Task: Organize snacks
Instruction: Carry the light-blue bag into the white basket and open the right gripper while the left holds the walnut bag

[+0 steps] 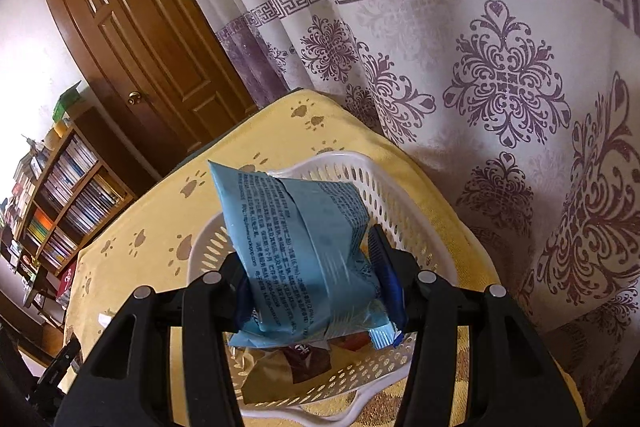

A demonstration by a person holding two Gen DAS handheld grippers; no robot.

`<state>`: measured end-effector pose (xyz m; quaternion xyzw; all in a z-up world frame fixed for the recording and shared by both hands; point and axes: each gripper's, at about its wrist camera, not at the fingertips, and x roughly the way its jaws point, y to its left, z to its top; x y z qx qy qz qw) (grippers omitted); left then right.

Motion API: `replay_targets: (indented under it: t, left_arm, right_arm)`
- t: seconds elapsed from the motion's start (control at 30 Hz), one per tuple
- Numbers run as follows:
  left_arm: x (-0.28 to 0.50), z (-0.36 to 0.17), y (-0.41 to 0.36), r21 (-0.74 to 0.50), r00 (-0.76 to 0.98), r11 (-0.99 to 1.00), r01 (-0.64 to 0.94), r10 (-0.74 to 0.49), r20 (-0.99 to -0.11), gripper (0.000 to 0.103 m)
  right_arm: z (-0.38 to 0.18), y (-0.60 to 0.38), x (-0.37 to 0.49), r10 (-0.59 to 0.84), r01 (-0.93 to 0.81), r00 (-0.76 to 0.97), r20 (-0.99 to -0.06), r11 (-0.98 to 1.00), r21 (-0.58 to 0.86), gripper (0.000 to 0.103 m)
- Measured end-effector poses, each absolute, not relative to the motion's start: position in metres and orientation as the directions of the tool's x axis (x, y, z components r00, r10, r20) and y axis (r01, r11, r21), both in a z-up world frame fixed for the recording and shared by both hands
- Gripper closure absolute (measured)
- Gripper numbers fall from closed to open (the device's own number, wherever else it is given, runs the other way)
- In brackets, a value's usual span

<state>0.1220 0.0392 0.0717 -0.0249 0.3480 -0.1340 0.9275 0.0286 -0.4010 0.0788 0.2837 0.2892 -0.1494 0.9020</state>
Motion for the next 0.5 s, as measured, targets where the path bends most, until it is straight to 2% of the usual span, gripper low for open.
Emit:
replay_targets:
  t: [0.5]
  left_arm:
    - [0.1218,0.0723,0.0389,-0.140,0.722,0.963,0.232,-0.267,-0.639,0.048]
  right_arm:
    - [0.0734,-0.4035,0.0284,-0.107,0.451,0.782,-0.615,0.778,0.437,0.050]
